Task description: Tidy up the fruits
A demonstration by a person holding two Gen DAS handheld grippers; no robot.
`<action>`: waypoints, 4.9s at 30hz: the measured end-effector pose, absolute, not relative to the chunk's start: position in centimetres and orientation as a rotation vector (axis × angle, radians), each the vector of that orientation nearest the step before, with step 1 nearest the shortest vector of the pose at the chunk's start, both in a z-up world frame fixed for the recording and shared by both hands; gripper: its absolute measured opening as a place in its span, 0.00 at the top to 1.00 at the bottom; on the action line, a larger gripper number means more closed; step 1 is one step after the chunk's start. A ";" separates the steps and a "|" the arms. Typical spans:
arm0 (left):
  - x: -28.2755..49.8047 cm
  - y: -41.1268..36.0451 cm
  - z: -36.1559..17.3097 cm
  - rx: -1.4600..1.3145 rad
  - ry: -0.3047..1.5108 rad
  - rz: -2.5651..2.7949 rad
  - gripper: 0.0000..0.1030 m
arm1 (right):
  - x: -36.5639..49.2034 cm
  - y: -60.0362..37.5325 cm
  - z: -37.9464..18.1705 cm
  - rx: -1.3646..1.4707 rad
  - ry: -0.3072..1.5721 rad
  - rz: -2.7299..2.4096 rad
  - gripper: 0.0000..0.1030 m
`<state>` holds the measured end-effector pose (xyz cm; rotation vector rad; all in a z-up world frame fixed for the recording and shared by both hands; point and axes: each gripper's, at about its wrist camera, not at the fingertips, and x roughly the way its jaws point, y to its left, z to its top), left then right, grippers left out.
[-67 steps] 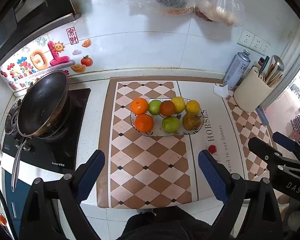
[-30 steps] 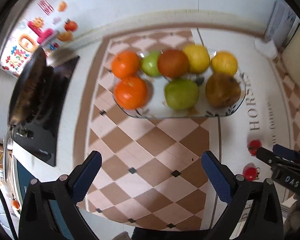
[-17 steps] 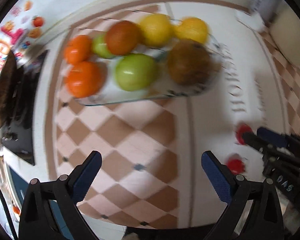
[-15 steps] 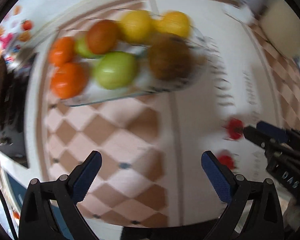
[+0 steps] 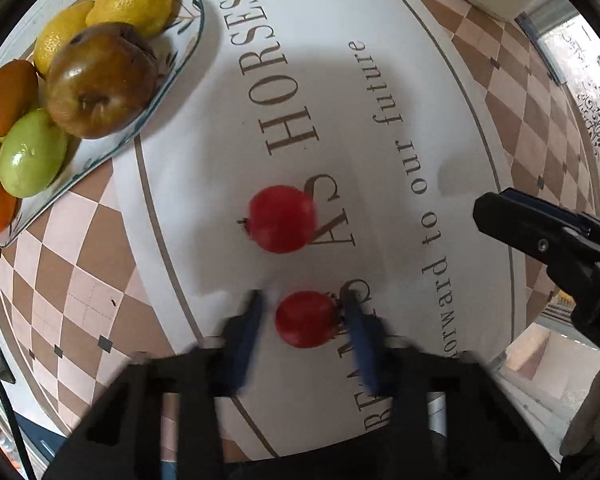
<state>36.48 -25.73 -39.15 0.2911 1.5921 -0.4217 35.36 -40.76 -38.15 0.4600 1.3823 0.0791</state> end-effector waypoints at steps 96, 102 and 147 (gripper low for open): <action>39.6 -3.8 -24.0 0.031 1.213 0.048 0.06 | 37.7 -24.2 -23.0 0.150 1.163 0.093 0.07; 35.5 -2.7 -21.2 0.042 1.148 0.002 0.06 | 32.6 -22.8 -19.1 0.172 1.084 0.054 0.07; 9.3 1.5 -5.1 0.028 0.788 -0.071 0.06 | 3.5 -19.9 0.2 0.119 0.771 0.050 0.03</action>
